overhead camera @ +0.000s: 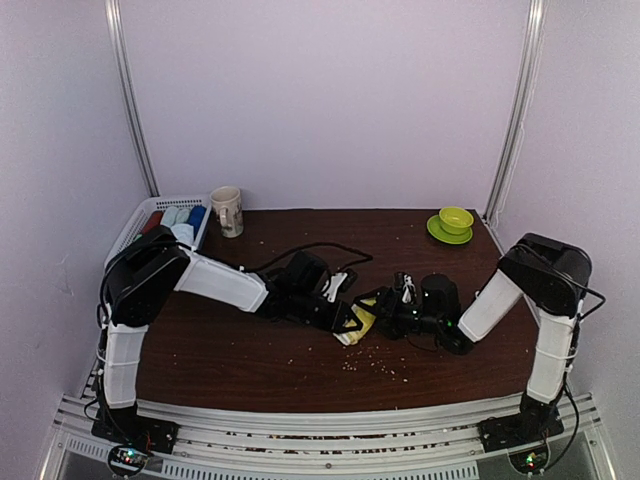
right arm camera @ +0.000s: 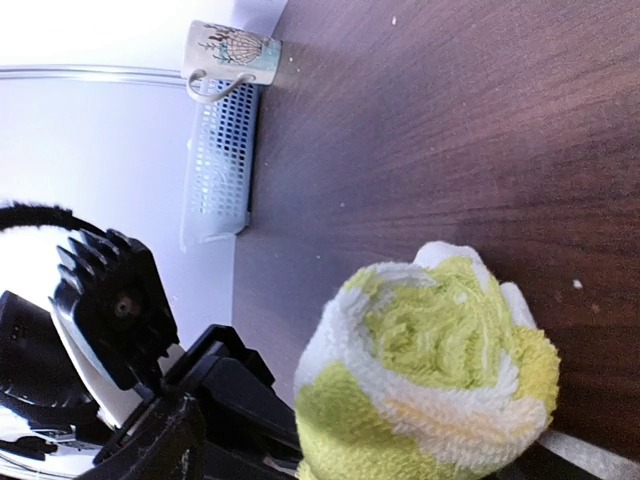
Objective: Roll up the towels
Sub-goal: Pick up the towel from the center of the board.
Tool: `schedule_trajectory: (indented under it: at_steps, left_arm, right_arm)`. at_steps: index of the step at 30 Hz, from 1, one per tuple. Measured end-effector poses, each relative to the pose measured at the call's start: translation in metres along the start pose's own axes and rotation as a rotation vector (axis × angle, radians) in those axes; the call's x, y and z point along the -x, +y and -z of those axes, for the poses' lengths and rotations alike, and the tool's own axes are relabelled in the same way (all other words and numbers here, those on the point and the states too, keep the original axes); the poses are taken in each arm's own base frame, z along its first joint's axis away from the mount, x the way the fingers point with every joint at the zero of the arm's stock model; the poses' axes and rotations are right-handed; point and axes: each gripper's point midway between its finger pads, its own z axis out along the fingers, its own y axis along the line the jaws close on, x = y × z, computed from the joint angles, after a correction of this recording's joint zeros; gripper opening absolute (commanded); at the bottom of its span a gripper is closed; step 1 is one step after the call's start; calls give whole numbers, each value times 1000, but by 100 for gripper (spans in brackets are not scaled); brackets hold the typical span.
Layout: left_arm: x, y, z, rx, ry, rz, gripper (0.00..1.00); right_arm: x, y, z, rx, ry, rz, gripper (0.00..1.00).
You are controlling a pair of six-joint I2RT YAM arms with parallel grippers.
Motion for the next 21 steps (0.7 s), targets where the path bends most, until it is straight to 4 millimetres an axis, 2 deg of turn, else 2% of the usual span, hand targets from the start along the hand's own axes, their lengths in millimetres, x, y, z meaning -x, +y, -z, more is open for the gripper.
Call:
schedule_trajectory:
  at_steps: [3,5,8,10,13,18,21]
  left_arm:
    - [0,1,0,-2,-6,0,0]
    - [1,2,1,-4,-10,-1,0]
    - [1,3,2,-4,-13,-2,0]
    - [0,3,3,0,-13,-7,0]
    - [1,2,7,5,-16,-20,0]
    - [0,1,14,27,-22,-44,41]
    - [-10,1,29,68,-1,-38,61]
  right_arm:
    - [3,3,-7,49,-15,-31,73]
    - [5,7,-10,93,-33,-56,59]
    - [3,-3,-14,105,-39,-84,33]
    - [3,-6,-14,123,-46,-104,21]
    - [3,-4,-13,152,-51,-113,13]
    - [-1,0,-12,185,-38,-104,9]
    - [-14,5,-14,197,2,-89,9]
